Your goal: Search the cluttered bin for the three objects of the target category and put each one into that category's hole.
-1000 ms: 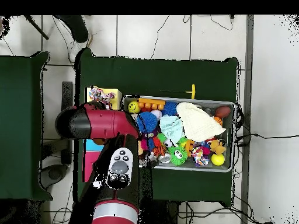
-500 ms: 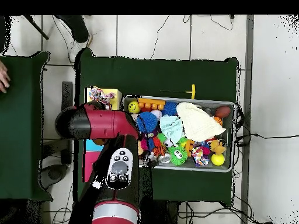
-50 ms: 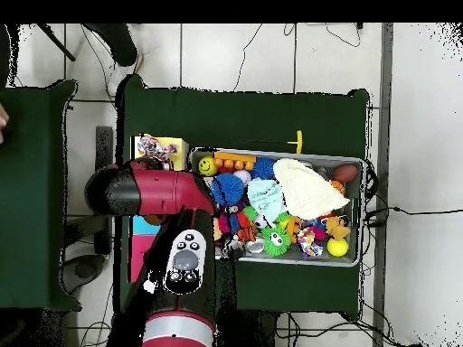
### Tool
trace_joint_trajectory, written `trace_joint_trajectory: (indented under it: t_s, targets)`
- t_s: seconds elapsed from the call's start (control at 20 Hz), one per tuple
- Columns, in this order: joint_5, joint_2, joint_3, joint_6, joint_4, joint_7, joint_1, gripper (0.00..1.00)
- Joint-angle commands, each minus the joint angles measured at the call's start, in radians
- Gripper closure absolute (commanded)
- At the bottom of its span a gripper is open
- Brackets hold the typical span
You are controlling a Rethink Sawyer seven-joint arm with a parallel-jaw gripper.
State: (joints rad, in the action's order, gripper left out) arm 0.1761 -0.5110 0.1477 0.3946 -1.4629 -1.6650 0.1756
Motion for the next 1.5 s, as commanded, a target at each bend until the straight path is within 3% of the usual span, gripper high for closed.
trace_joint_trajectory:
  t_s: [0.05,0.6,0.65,1.5]
  targets:
    - [0.054,-0.063,-0.047,0.207,-0.033,-0.214,0.012,0.0]
    - [0.054,-0.069,-0.055,0.184,-0.046,-0.212,0.008,0.0]
    - [0.058,-0.069,-0.064,0.179,-0.051,-0.209,0.0,1.0]
    - [0.063,-0.066,-0.06,0.125,-0.062,-0.206,0.006,1.0]
